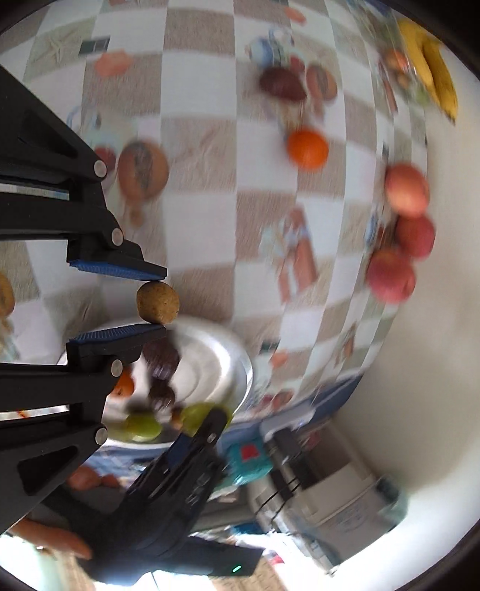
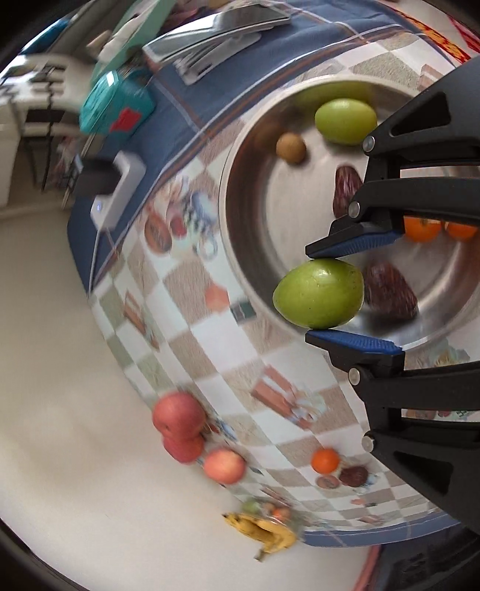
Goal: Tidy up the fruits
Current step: 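Carry the green fruit and kiwi into the steel bowl and open both tools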
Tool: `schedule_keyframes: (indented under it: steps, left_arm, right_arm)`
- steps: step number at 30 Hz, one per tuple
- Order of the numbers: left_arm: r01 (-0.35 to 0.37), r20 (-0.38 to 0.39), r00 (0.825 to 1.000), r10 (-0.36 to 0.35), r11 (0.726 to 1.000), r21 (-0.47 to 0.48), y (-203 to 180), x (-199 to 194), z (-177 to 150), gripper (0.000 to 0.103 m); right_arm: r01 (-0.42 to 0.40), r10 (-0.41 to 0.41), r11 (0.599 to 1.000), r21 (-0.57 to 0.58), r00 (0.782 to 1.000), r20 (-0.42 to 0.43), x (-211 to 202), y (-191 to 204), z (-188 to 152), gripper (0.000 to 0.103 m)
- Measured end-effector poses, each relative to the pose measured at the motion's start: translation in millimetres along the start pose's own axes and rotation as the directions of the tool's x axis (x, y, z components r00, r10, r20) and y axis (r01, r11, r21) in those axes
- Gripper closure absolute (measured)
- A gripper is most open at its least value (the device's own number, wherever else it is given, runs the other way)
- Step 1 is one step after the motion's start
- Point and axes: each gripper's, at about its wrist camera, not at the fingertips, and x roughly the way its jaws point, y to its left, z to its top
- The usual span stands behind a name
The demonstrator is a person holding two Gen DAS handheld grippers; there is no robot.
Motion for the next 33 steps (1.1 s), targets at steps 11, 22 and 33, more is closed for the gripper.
schedule_keyframes:
  steps: [11,22,33]
  left_arm:
    - [-0.025,-0.025,0.999,0.027,0.995,0.094,-29,15,-8,0.033]
    - [-0.329,-0.02,0.944,0.329,0.94,-0.087,38,3,7,0.0]
    - [-0.431,0.058,0.876,0.479,0.83,-0.354,123,-62,15,0.0]
  right_arm:
    - [0.052,-0.064,0.992,0.114,0.993,0.104,-21,-39,9,0.061]
    - [0.054,-0.053,0.998,-0.013,0.997,0.064,-11,-8,2,0.058]
    - [-0.044,0.034,0.955,-0.293,0.999,-0.036,5,79,-40,0.058]
